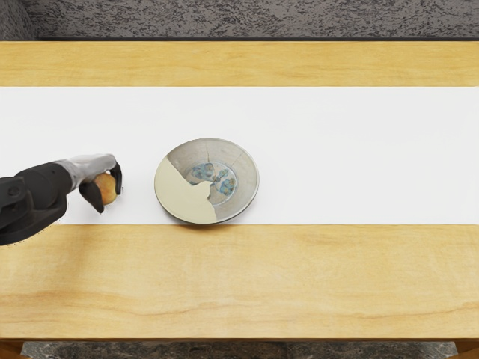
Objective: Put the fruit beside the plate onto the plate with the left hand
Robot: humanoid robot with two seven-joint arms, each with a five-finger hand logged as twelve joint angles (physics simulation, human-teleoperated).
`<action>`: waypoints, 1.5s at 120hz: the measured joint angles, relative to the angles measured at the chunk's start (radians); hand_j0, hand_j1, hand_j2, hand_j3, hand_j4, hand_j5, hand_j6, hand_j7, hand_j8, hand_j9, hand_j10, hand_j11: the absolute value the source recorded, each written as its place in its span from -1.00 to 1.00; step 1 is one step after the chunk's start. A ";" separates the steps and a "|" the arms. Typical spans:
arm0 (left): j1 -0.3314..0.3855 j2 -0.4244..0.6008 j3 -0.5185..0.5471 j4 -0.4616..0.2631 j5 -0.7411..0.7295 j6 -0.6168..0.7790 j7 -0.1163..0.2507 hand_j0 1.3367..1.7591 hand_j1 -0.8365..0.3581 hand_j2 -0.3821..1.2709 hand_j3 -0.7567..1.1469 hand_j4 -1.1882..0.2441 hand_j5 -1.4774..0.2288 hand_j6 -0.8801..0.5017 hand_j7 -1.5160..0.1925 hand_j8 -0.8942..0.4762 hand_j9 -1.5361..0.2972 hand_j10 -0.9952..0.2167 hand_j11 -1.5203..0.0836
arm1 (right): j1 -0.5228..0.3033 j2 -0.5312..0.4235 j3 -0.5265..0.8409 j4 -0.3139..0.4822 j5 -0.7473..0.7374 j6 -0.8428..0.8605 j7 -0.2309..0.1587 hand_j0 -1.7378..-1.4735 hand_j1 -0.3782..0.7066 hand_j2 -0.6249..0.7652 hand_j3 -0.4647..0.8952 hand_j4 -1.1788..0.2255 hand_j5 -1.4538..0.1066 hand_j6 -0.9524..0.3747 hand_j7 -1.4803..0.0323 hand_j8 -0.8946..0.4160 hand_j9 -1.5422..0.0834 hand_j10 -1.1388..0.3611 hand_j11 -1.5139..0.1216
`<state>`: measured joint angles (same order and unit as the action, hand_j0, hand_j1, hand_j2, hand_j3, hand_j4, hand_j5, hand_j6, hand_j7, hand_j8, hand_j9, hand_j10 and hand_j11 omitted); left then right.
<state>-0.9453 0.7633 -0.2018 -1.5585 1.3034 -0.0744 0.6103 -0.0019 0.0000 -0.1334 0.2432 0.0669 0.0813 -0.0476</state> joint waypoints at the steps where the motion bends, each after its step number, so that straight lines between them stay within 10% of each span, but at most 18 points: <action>1: 0.000 0.001 -0.001 0.000 -0.002 0.000 0.000 0.45 -0.12 -0.11 -0.20 -0.41 -0.54 -0.03 -0.53 0.04 -0.56 0.02 -0.54 | 0.000 0.000 0.000 0.000 0.000 0.000 0.000 -0.40 -0.92 -0.10 -0.32 0.66 0.84 0.42 0.94 0.35 0.88 0.50 0.83; 60: -0.087 0.004 -0.309 0.001 -0.462 -0.112 0.000 0.45 -0.15 -0.04 -0.20 -0.35 -0.62 0.02 -0.59 0.09 -0.61 0.02 -0.59 | 0.000 0.000 0.000 0.000 0.000 0.000 0.000 -0.40 -0.92 -0.10 -0.32 0.66 0.84 0.42 0.94 0.35 0.88 0.50 0.83; 99: -0.128 -0.198 -0.396 0.046 -0.614 -0.172 0.000 0.45 -0.12 0.03 -0.20 -0.35 -0.65 0.03 -0.61 0.08 -0.61 0.01 -0.60 | 0.000 0.000 0.000 0.000 0.000 0.000 0.000 -0.40 -0.92 -0.10 -0.32 0.66 0.84 0.42 0.94 0.35 0.88 0.50 0.83; 180: -0.211 -0.351 -0.058 0.198 -0.336 -0.192 0.000 0.46 -0.03 -0.10 -0.20 -0.46 -0.64 -0.02 -0.61 0.02 -0.60 -0.06 -0.60 | 0.000 0.000 0.000 -0.001 0.000 0.000 0.000 -0.40 -0.92 -0.10 -0.32 0.66 0.84 0.42 0.94 0.35 0.88 0.50 0.83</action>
<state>-1.1559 0.4121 -0.2599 -1.3603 0.9670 -0.2669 0.6105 -0.0015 0.0000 -0.1335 0.2426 0.0670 0.0813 -0.0476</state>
